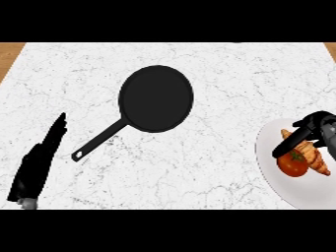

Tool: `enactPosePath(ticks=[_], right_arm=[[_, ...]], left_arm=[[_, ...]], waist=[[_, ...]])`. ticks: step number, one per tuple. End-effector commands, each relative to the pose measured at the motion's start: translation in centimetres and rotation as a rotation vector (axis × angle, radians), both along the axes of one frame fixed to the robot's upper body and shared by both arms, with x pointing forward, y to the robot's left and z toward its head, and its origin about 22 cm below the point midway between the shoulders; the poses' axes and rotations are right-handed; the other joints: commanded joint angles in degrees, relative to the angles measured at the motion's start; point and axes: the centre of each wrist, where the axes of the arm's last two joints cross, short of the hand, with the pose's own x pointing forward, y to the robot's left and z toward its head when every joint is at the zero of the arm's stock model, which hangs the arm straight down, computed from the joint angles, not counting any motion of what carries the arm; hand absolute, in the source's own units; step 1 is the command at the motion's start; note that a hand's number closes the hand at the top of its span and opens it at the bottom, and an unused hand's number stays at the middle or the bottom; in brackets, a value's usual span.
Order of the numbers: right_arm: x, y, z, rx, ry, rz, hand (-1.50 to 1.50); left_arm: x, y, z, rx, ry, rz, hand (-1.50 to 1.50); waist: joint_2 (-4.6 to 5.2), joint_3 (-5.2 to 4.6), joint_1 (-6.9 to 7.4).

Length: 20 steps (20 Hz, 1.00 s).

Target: Pick the tomato from the plate and place it in the pan

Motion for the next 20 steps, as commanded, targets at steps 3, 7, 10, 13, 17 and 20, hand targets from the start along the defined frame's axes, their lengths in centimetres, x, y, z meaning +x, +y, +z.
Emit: enactPosePath(ticks=[3, 7, 10, 13, 17, 20], right_arm=[[0.1, 0.7, -1.9, -0.063, 0.183, -0.055, -1.50], [0.1, 0.7, -2.0, -0.062, 0.171, -0.047, -1.50], [0.9, 1.1, -1.8, -0.065, 0.168, -0.051, -1.50], [-0.8, 2.4, -1.9, -0.054, 0.156, -0.046, -1.50], [-1.8, 3.2, -5.2, -0.043, 0.060, -0.067, 1.50], [-1.1, 2.1, -4.9, -0.015, 0.083, -0.109, 1.50]], left_arm=[[-1.4, -0.3, -1.2, 0.016, -0.003, -0.004, 0.00], [0.7, -0.1, -0.7, 0.020, 0.010, 0.019, 0.00], [0.7, -0.8, 0.1, 0.015, -0.007, 0.001, 0.00], [-1.1, 0.6, -0.4, 0.012, -0.005, 0.010, 0.00], [0.3, -1.2, -0.9, 0.008, 0.006, 0.006, 0.00], [0.4, -0.2, -0.5, 0.007, -0.006, 0.011, 0.00]], waist=[[0.10, 0.19, 0.19], [0.17, 0.17, -0.34], [0.22, 0.20, 0.11], [-0.18, 0.13, -0.64], [0.01, 0.18, -0.72], [0.10, 0.17, -0.56]])
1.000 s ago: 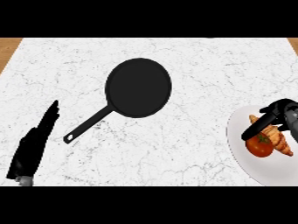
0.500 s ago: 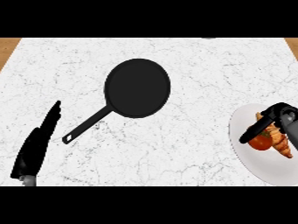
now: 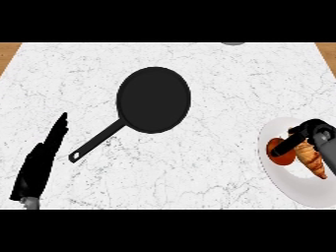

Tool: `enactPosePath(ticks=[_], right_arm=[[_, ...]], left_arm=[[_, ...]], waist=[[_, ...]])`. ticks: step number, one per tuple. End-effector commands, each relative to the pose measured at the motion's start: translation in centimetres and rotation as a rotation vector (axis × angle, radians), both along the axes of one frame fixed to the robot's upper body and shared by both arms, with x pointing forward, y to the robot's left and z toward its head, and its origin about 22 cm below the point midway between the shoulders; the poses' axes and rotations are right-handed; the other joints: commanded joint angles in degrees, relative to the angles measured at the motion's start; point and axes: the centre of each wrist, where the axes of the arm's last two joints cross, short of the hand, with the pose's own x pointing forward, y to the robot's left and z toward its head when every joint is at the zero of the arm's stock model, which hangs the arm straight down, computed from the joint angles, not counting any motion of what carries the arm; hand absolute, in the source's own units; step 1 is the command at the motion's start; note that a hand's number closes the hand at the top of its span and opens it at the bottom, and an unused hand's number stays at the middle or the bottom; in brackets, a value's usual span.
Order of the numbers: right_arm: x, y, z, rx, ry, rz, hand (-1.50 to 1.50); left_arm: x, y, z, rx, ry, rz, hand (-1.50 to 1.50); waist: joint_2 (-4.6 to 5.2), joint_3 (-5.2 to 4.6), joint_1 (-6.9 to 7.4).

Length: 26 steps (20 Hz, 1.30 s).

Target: Pick the tomato from the plate and place it in the pan

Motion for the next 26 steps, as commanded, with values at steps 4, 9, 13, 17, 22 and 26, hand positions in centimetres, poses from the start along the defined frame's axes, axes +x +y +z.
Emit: enactPosePath(ticks=[4, 9, 13, 17, 22, 26], right_arm=[[-1.1, 1.1, -2.0, 0.074, 0.078, -0.119, 1.50], [-4.0, 11.5, -2.9, -0.043, -0.141, 0.063, 1.50], [-5.5, 16.4, -1.9, -0.142, -0.289, 0.121, 1.50], [-6.9, 15.6, -3.2, -0.383, -0.402, 0.159, 1.50], [-4.2, 15.3, 1.3, -0.633, -0.754, 0.274, 1.50], [-3.8, 18.7, 5.3, -0.728, -0.974, 0.334, 1.50]], left_arm=[[-1.5, 0.4, -0.7, 0.010, 0.012, -0.002, 0.00], [-0.7, 0.0, -0.8, -0.001, 0.017, 0.033, 0.00], [-0.3, 0.7, -0.7, 0.007, 0.026, 0.029, 0.00], [-0.9, 1.9, -0.3, 0.012, 0.016, 0.053, 0.00], [-1.1, 1.8, -0.7, 0.019, 0.032, 0.062, 0.00], [-1.7, 1.6, -0.7, 0.017, 0.036, 0.038, 0.00]], waist=[[0.70, 1.52, 0.10], [-0.17, 1.25, -1.17], [-0.32, 1.15, -1.86], [-0.88, 1.03, -2.44], [-1.44, 0.95, -2.96], [-1.19, 1.15, -1.98]])
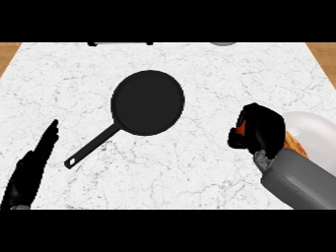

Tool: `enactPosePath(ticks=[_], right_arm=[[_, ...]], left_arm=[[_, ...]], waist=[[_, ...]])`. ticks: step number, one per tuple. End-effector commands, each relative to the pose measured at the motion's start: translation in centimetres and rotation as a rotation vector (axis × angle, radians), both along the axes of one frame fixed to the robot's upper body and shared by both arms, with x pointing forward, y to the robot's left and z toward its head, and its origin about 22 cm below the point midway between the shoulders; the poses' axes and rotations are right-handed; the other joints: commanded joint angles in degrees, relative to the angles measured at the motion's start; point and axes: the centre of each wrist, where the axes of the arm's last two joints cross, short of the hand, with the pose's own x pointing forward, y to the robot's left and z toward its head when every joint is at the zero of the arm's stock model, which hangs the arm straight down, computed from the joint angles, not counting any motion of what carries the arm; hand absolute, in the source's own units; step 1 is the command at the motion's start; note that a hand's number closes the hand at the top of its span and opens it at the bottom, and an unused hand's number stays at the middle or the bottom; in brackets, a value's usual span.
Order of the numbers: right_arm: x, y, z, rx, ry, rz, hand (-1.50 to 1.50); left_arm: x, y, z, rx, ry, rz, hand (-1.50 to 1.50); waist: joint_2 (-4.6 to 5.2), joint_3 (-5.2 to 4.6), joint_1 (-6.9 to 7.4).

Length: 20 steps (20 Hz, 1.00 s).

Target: Pick the tomato from the plate and place it in the pan

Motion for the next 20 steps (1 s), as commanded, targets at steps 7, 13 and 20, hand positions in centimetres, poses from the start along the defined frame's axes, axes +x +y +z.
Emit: enactPosePath(ticks=[7, 13, 20], right_arm=[[1.6, 9.6, 8.3, 0.013, -0.321, -0.110, 1.50], [4.3, 13.1, 7.6, 0.116, -0.308, -0.097, 1.50], [9.5, 12.7, 7.4, 0.245, -0.280, -0.118, 1.50]], left_arm=[[0.3, -0.7, -0.3, -0.003, -0.026, -0.041, 0.00], [1.4, -0.4, 1.9, -0.009, -0.044, -0.062, 0.00], [0.1, -1.2, 0.2, -0.011, -0.051, -0.099, 0.00]], waist=[[1.65, 0.40, 2.24], [2.44, 0.55, 3.63], [3.05, 0.54, 5.39]])
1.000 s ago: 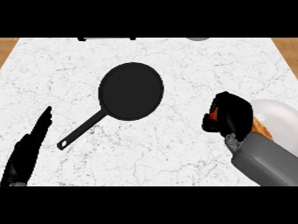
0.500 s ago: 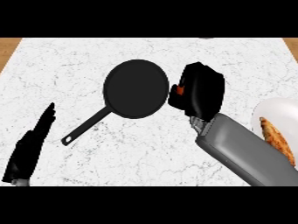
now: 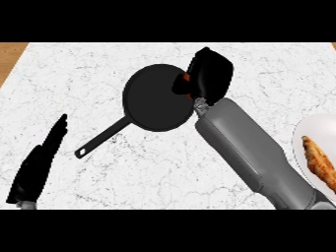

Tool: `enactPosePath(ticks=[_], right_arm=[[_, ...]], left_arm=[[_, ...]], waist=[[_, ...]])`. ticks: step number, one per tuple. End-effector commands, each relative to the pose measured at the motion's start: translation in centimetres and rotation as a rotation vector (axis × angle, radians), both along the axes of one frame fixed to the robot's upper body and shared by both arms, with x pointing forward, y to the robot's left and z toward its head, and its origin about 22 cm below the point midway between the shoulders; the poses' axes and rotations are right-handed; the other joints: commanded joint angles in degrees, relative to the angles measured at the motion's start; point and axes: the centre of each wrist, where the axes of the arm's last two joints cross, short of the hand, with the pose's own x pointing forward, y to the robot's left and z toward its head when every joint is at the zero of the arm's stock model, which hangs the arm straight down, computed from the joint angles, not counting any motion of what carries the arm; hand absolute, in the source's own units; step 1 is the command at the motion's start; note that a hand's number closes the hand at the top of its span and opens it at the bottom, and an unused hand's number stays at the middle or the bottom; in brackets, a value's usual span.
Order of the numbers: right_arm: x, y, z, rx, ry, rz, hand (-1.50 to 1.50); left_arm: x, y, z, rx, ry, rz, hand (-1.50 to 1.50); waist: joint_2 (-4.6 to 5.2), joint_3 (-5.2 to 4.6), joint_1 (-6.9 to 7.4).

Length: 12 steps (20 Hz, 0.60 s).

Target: Pick the tomato from the plate and place it in the pan

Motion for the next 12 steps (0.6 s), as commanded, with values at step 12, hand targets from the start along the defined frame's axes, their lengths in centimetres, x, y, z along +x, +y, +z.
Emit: enactPosePath(ticks=[12], right_arm=[[4.5, -2.3, -5.0, 0.332, 0.253, -0.125, 1.50]], left_arm=[[2.3, -1.4, 0.2, -0.011, -0.027, -0.089, 0.00]], waist=[[2.25, 0.17, 5.43]])
